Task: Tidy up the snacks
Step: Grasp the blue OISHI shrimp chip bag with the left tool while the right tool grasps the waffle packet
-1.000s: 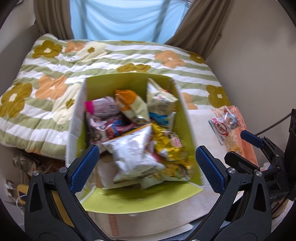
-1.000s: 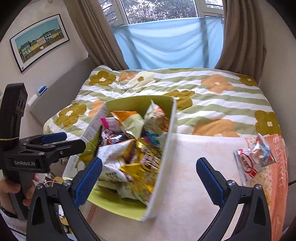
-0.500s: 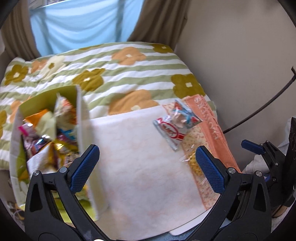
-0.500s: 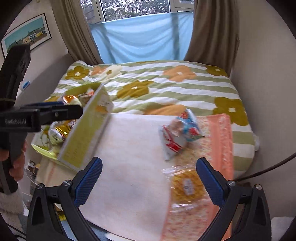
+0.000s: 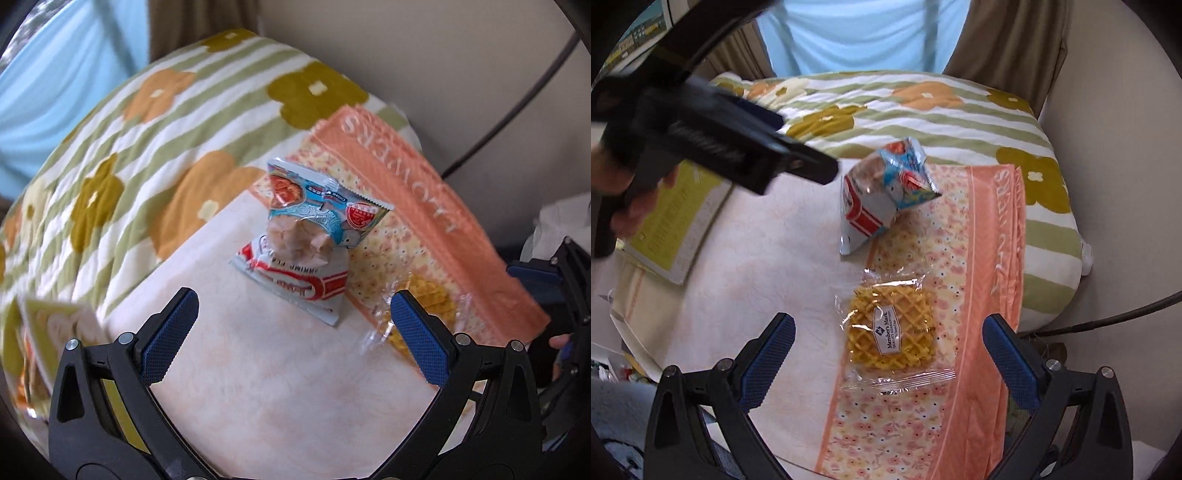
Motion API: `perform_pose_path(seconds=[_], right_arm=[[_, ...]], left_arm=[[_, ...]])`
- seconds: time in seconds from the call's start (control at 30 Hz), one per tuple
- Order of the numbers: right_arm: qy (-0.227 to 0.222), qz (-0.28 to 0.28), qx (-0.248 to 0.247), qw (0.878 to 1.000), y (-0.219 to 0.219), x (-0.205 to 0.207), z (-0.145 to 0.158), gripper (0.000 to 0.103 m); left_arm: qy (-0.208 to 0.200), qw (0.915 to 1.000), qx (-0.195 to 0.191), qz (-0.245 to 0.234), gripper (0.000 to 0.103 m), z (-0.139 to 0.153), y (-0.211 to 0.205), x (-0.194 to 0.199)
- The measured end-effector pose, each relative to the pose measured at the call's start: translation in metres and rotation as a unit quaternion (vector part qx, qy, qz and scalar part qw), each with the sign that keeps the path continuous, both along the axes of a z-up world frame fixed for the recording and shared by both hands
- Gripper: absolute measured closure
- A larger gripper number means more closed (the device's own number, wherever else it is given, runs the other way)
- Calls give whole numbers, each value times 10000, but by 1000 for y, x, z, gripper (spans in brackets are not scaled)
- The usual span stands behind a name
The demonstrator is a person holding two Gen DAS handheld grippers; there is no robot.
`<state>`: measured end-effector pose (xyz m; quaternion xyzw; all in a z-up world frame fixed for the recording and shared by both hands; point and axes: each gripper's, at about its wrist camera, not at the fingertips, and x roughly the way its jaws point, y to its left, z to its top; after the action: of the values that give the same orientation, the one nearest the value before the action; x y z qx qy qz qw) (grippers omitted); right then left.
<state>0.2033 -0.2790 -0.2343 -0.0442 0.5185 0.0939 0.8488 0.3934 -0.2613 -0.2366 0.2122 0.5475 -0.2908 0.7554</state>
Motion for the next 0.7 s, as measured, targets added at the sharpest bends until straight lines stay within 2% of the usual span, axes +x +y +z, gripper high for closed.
perform_pose_path(seconds=[0.13, 0.33, 0.37, 0.43, 0.53, 0.7], right_arm=[[253, -2, -105, 9996, 3, 10, -26, 2], [557, 54, -285, 9980, 8, 19, -55, 2], [605, 42, -311, 9977, 8, 21, -59, 2], [703, 36, -306, 9971, 8, 24, -67, 2], [805, 35, -266, 9964, 8, 25, -76, 2], [879, 19, -212, 9959, 5, 26, -88, 2]], left_arm=[[258, 9987, 305, -318, 0, -36, -22, 23], [512, 9964, 310, -594, 1, -68, -39, 40], [544, 9961, 301, -621, 2, -71, -41, 42], [644, 9954, 280, -653, 12, -79, -44, 46], [772, 9948, 143, -643, 17, -84, -44, 49], [678, 9950, 156, -710, 34, -82, -40, 46]])
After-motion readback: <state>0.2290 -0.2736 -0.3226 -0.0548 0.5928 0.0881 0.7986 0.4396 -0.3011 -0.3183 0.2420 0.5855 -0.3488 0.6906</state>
